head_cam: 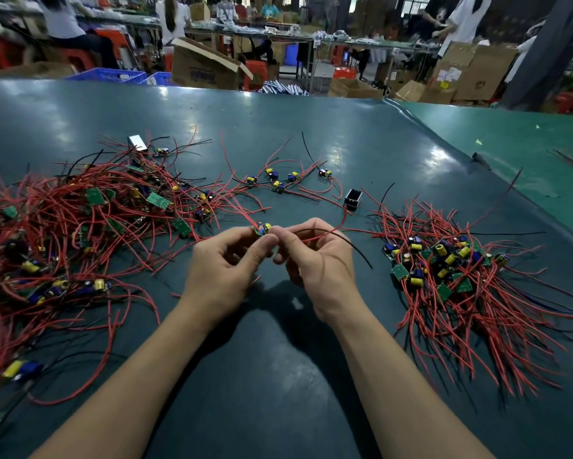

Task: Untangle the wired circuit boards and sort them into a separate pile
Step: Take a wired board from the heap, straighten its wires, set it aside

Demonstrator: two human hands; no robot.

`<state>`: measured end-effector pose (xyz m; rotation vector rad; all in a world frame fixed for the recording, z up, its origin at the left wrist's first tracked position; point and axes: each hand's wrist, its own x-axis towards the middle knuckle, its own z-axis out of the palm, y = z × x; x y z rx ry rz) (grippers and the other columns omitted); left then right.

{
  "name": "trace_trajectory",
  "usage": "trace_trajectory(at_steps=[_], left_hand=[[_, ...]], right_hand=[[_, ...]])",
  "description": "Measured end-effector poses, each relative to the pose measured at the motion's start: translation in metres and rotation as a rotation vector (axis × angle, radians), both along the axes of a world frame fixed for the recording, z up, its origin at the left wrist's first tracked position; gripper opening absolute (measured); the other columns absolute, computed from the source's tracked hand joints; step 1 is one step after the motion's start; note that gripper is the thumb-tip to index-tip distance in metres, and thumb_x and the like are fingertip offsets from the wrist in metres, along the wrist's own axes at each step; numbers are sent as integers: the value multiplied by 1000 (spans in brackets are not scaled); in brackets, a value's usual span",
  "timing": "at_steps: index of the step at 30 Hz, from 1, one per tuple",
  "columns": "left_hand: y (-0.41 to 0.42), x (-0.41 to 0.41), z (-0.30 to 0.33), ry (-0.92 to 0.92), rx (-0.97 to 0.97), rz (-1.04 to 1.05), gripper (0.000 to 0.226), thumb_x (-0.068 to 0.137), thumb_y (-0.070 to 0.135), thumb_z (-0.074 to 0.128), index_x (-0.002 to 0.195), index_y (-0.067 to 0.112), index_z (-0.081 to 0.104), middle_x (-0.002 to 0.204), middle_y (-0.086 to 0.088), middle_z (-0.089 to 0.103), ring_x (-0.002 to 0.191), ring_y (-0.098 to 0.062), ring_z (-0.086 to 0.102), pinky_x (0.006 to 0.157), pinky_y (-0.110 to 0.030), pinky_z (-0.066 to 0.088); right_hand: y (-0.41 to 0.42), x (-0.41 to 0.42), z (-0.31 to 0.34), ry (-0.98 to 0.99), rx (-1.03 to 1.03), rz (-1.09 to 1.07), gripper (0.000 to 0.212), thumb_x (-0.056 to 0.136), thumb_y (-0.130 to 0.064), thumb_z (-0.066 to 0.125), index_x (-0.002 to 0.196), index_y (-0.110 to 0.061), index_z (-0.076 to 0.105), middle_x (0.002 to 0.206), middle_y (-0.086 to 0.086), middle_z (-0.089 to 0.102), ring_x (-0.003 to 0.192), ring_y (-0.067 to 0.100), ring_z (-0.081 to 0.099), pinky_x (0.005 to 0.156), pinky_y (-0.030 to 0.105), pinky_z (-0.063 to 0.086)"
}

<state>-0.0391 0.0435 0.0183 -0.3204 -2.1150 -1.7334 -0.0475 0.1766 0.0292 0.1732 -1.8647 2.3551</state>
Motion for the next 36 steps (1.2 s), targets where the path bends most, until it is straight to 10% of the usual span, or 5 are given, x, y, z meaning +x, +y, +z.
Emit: trace_trajectory(at_steps=[13,28,36], left_hand=[[-6,-10,-2,-327,536,-304,22,68,8,71,88,17,76,84,-7,71,64,-16,55,64,-24,44],[-2,-8,1,-358,387,-257,26,57,38,81,76,20,79,71,-2,72,56,-11,59,56,-21,50],[-3,-8,5,-425,409,-277,22,57,34,78,66,14,75,68,-7,70,49,-13,57,53,-22,50]], right_hand=[[4,-4,1,-309,-372,182,16,80,-23,69,78,-7,67,60,1,63,46,5,50,39,13,37],[3,-6,-5,-167,-32,-64,12,89,-14,70,84,-3,70,56,-3,60,42,6,47,38,17,34],[21,-19,-4,-276,-322,-214,13,88,-14,70,77,-7,71,59,-3,61,39,3,38,35,14,25]])
